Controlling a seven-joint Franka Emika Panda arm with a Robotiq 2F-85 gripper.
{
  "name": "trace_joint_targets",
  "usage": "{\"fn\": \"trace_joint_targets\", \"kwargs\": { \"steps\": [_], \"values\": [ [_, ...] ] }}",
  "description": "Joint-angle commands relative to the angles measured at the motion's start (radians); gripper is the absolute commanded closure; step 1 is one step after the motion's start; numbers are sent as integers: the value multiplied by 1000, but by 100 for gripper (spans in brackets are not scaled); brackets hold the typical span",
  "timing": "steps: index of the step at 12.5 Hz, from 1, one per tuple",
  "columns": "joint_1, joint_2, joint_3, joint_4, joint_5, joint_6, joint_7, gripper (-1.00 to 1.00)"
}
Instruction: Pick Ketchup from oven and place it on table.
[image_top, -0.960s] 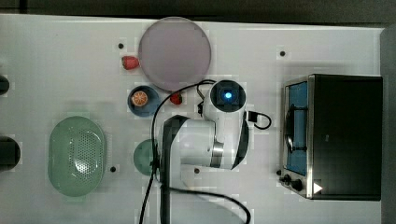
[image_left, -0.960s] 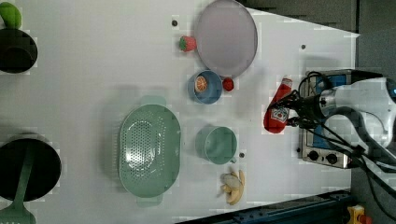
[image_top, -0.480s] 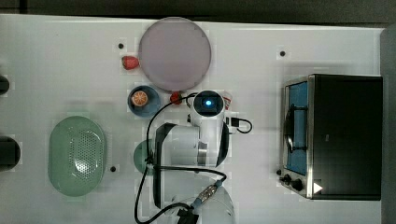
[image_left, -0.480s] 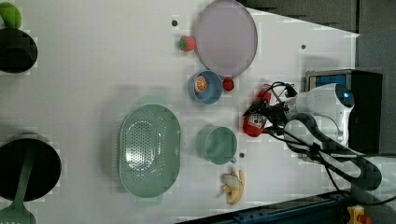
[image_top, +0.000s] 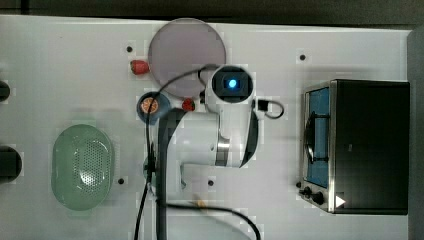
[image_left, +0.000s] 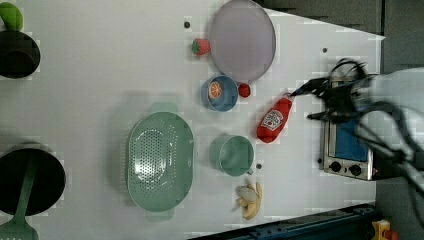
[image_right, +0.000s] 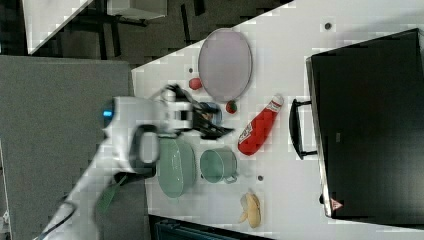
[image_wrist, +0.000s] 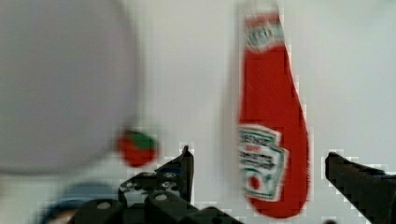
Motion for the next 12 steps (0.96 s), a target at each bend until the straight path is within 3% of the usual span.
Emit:
{"fn": "trace_joint_targets", "kwargs": {
  "steps": [1, 6, 12],
  "values": [
    [-13, -131, 10, 120, 7, -124, 3, -100],
    [-12, -160, 12, 357, -2, -369, 3, -100],
    [-16, -162, -2, 527, -2, -667, 3, -100]
  ]
}}
